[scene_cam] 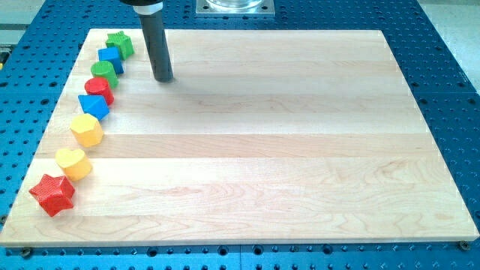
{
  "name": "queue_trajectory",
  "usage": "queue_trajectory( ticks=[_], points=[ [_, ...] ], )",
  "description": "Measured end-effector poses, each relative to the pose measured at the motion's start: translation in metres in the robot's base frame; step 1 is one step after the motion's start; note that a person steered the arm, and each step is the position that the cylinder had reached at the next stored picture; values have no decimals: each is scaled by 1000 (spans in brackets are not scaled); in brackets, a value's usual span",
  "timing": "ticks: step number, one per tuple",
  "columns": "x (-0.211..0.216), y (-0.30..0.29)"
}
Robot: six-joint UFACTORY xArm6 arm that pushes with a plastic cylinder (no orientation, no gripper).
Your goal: Move the arm parallel to the right of the green circle
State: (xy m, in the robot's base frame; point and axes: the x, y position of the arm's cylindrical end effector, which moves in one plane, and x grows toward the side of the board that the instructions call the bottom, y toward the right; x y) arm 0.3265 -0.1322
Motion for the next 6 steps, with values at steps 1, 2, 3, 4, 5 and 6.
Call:
queue_trajectory(
  ticks=[1, 2, 3, 4, 5, 6],
  points=[
    [0, -1],
    [0, -9],
    [0, -13],
    [-1, -19],
    [0, -15],
    [0, -14]
  ],
)
